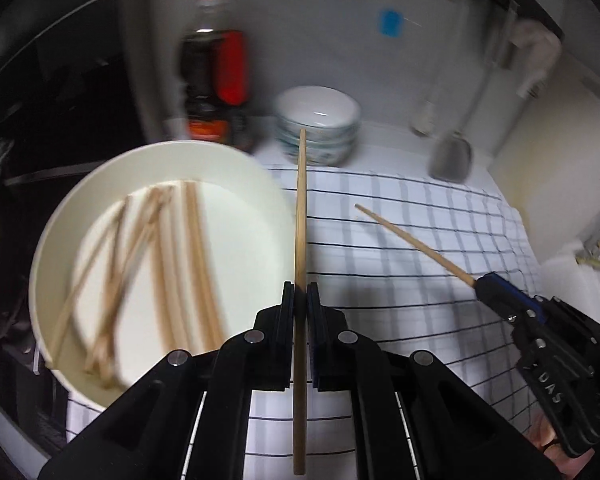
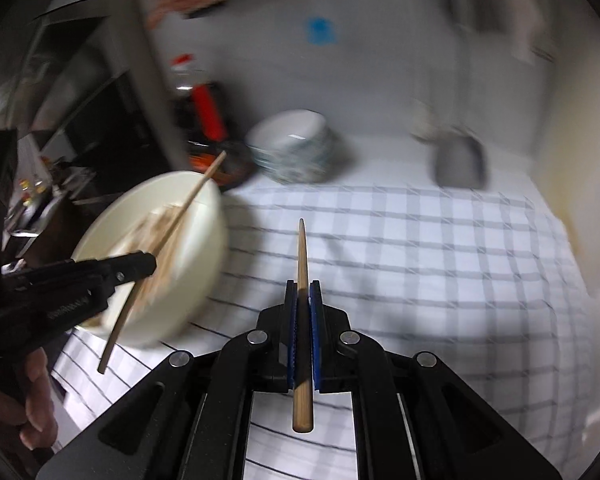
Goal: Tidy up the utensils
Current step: 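Carry the chopstick with the right gripper into the white basin and release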
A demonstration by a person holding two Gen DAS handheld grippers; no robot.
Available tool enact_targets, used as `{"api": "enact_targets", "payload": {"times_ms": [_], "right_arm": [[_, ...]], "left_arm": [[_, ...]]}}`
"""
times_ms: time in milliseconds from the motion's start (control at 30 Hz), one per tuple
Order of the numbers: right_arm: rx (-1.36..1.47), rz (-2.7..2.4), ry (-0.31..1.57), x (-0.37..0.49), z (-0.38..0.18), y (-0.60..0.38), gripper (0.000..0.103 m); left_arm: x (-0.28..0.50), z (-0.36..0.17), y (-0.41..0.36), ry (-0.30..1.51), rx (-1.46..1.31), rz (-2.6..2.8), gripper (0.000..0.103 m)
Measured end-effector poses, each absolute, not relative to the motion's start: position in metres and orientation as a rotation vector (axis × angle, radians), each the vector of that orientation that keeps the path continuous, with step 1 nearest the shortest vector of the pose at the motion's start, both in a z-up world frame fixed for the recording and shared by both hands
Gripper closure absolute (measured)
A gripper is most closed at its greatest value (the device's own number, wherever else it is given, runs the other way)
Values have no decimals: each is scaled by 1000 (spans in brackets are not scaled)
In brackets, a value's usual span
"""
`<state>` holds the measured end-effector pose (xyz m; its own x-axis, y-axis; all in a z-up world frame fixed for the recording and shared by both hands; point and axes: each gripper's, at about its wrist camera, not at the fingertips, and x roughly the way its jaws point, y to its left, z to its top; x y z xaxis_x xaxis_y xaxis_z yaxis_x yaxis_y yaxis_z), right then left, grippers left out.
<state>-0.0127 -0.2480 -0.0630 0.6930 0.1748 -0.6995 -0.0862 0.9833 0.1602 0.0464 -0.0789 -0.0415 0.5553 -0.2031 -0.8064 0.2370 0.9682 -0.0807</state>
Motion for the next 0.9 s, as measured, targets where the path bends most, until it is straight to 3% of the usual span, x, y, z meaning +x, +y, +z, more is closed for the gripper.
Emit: {"api": "enact_targets", "payload": {"times_ms": [267, 567, 900], "right_arm": [[26, 235, 711, 21, -22, -164, 97], [-35, 279, 792, 63, -57, -87, 97], [-55, 276, 922, 90, -97, -58, 97]], "left_arm": [[66, -29, 15, 934, -24, -150, 96], [89, -66, 64, 1049, -26, -106, 96], [111, -102, 68, 1116, 9, -132, 94]]}}
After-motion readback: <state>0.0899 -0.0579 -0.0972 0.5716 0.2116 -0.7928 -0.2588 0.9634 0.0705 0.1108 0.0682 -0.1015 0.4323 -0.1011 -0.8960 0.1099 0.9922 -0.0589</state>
